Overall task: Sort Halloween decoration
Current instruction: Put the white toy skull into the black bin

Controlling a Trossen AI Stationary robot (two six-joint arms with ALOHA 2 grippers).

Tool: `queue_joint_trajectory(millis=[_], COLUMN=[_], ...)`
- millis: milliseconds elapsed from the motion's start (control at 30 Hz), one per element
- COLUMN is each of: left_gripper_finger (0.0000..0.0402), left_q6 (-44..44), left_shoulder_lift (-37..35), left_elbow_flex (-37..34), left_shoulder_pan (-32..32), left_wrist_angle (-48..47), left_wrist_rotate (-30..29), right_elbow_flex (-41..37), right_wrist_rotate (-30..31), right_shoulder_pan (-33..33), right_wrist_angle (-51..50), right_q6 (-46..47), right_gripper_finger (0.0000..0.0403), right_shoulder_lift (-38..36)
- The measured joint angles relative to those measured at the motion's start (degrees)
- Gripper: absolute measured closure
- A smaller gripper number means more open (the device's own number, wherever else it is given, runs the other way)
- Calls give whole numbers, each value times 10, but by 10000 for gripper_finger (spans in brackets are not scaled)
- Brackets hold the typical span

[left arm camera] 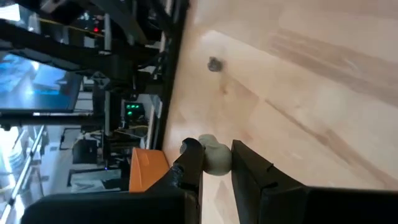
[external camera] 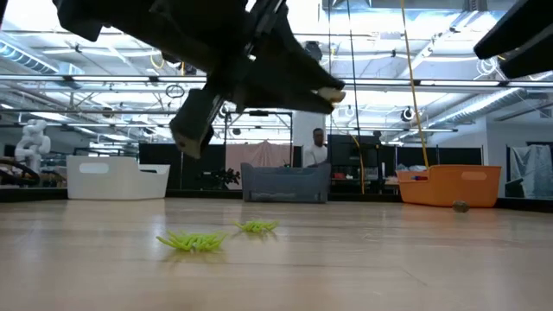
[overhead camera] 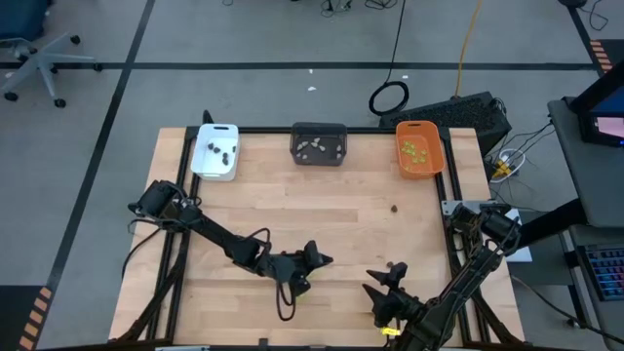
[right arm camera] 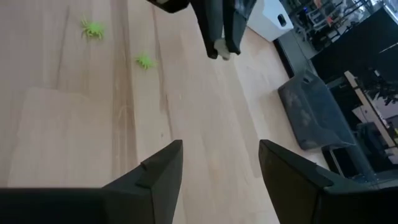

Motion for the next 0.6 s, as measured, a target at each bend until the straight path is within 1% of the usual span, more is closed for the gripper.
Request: queue_joint_trajectory(millis=[133, 267, 333, 600], left_gripper_finger=[353, 353, 353, 353], left_q6=[-51, -127, -149, -151], left_shoulder_lift=[0, 0, 0, 0], left_elbow_flex=[0, 0, 0, 0], left_shoulder_pan=[0, 0, 0, -11], left_wrist_angle=[29, 56, 57, 58], left_wrist_rotate=[0, 3, 13, 17], right_elbow_flex=[0, -11, -24, -97], right_wrist_rotate=[4, 28, 33, 104], right_shoulder_pan=[-7, -18, -25, -45], right_wrist_angle=[2, 14, 24, 93], right_q6=[-9, -21, -25, -7], right_gripper_finger=[204, 204, 204, 204], right_shoulder_lift=[0, 0, 0, 0])
